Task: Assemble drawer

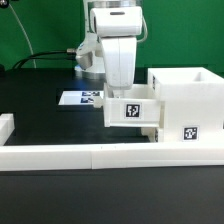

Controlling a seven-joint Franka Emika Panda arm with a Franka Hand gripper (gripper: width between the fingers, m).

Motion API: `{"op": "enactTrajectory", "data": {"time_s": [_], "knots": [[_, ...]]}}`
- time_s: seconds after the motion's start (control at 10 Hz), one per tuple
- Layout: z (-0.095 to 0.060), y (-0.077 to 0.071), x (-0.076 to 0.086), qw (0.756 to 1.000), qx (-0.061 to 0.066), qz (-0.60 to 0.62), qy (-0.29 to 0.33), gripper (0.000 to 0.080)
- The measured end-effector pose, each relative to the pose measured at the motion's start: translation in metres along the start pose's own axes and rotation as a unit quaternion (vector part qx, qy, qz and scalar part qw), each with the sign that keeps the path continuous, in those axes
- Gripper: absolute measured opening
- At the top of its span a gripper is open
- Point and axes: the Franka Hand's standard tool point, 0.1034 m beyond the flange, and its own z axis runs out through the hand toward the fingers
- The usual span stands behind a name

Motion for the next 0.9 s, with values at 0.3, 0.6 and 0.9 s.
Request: {"op": "enactTrajectory", "data": {"time_s": [0.3,0.6,0.9], "knots": [[0.0019,-0.0025,-0.0007,1.0,0.0,0.002,0.0,0.0042],[0.0014,-0.0015,0.0034,1.0,0.0,-0.002,0.001,0.0042],[0.0008,0.0001,0.0066,1.0,-0.001,0.0,0.001,0.0042]]}}
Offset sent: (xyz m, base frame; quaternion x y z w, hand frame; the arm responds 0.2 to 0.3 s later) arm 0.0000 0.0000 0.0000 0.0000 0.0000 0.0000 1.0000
